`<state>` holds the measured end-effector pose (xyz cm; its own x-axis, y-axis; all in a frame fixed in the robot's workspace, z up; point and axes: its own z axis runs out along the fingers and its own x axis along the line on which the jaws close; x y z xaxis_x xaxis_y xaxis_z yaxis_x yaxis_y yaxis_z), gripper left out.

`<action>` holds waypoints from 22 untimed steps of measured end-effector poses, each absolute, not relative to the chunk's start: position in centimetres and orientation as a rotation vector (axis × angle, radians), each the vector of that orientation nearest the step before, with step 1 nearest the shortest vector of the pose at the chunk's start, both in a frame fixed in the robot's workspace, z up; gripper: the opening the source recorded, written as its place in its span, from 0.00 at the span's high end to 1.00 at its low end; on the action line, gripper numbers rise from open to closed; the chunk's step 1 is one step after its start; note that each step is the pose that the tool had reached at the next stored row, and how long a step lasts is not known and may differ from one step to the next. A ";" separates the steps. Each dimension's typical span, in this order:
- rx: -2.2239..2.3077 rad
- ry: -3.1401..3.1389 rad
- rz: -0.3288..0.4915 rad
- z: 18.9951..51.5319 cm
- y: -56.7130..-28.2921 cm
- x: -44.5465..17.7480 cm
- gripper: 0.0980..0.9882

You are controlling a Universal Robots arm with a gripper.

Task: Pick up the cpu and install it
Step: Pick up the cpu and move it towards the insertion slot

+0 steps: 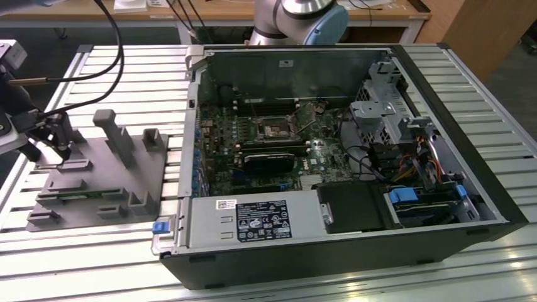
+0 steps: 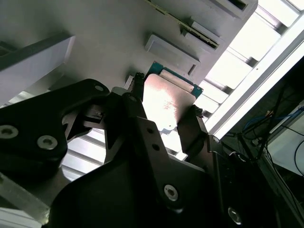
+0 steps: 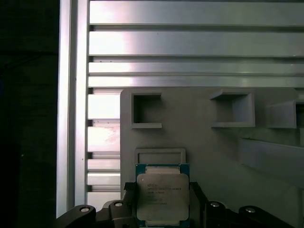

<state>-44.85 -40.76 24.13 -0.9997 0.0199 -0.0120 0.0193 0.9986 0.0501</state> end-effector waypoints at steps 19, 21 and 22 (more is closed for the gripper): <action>0.031 3.128 0.078 24.9 -40.7 -44.9 0.51; 0.031 3.128 0.078 25.0 -40.7 -44.8 0.51; 0.031 3.128 0.078 25.0 -40.7 -44.9 0.51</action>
<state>-44.85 -40.74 25.02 -0.9997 0.0202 -0.0119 0.0196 0.9986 0.0501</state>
